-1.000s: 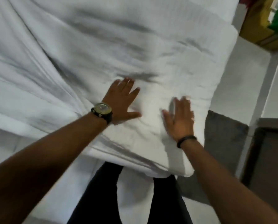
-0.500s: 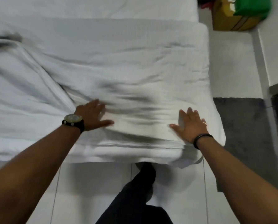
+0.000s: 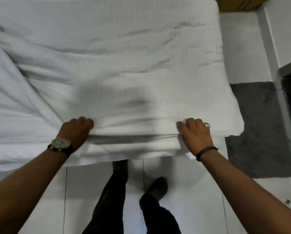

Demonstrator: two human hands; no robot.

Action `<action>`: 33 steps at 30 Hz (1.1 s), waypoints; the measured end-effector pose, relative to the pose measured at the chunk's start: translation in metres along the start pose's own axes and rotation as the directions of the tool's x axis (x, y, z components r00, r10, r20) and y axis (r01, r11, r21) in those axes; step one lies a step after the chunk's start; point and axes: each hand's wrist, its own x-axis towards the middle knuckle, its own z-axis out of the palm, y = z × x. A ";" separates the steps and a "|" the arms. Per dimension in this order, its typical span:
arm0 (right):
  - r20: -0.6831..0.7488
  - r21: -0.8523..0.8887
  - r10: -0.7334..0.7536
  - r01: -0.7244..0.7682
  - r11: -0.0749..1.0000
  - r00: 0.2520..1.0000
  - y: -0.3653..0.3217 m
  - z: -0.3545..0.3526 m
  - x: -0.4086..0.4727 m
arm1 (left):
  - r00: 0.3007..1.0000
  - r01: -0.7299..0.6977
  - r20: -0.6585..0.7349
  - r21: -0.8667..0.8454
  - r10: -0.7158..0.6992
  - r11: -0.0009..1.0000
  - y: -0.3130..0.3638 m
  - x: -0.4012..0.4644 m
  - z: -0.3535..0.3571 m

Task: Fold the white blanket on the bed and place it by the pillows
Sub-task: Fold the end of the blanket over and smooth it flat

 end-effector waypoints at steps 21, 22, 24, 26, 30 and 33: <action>0.164 0.155 0.158 -0.184 0.971 0.974 -0.056 0.015 -0.082 | 0.990 0.022 0.135 0.042 -0.028 0.999 -0.001 -0.096 0.046; 0.192 0.170 0.167 -0.200 0.965 0.967 -0.056 0.011 -0.082 | 0.979 0.026 0.200 0.011 -0.028 1.000 -0.001 -0.092 0.042; 0.177 0.265 0.142 -0.186 0.946 0.974 -0.059 -0.002 -0.074 | 0.972 0.046 0.233 -0.117 -0.018 0.992 0.000 -0.077 0.029; 0.067 0.396 0.109 -0.127 0.909 0.992 -0.076 -0.019 -0.050 | 0.999 -0.031 0.028 -0.247 0.039 0.969 0.014 -0.052 0.011; -0.003 0.512 0.106 -0.090 0.854 0.994 -0.131 -0.022 0.024 | 0.960 -0.200 -0.245 -0.264 0.135 0.943 0.072 0.014 0.006; 0.210 0.304 0.161 -0.221 0.927 0.964 -0.098 0.017 0.032 | 0.996 -0.046 -0.088 -0.227 0.027 0.973 0.072 0.022 0.043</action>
